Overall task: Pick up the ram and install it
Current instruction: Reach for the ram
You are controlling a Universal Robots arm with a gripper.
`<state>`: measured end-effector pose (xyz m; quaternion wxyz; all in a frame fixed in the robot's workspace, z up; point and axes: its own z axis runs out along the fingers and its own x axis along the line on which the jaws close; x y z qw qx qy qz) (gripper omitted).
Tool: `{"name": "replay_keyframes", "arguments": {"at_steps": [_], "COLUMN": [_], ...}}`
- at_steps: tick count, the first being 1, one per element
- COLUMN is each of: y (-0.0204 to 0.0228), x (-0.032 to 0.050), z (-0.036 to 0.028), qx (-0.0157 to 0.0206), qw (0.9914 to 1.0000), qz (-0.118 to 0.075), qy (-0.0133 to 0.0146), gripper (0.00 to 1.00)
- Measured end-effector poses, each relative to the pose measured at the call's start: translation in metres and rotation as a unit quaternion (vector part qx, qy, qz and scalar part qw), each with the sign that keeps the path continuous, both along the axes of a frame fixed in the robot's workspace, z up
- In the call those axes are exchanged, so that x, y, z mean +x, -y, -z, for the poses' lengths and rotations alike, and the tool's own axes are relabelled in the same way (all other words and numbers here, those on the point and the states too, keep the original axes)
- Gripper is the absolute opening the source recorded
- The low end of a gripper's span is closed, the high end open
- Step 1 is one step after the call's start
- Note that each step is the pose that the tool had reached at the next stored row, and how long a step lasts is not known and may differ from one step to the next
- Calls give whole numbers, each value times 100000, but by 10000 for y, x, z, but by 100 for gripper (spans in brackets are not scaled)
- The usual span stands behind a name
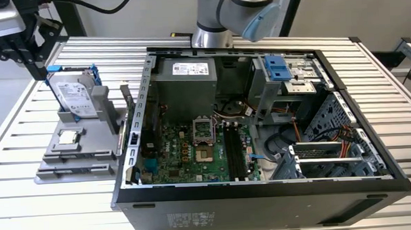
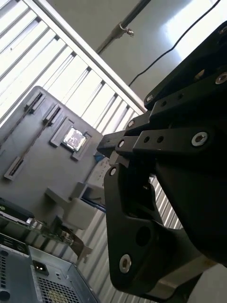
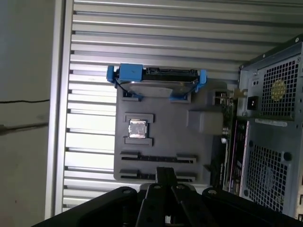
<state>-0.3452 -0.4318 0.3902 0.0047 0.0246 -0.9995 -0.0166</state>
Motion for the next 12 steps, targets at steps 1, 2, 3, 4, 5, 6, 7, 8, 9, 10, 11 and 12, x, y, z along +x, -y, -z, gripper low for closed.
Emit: {"name": "replay_keyframes", "arguments": {"at_steps": [1,2,3,4,5,6,7,8,9,10,11,12], "y": [22,45,68,92,114,136,157,177,196,216,236,255], "x": [0,0,0,0,0,0,-1,-1,-1,-1,-1,-1], "z": [2,5,7,9,12,14,16,18,20,22,25,27], "qx": [3,4,1,1,1,4,3,4,3,2,2,2], "qw": [100000,100000,100000,100000,100000,100000,100000,100000,100000,100000,100000,100000], "qz": [1,-3,-3,-4,-2,-1,3,1,2,-1,0,1], "qy": [3,3,0,0,1,2,3,1,3,2,2,1], "gripper": [0,0,0,0,0,0,0,0,0,0,0,0]}}
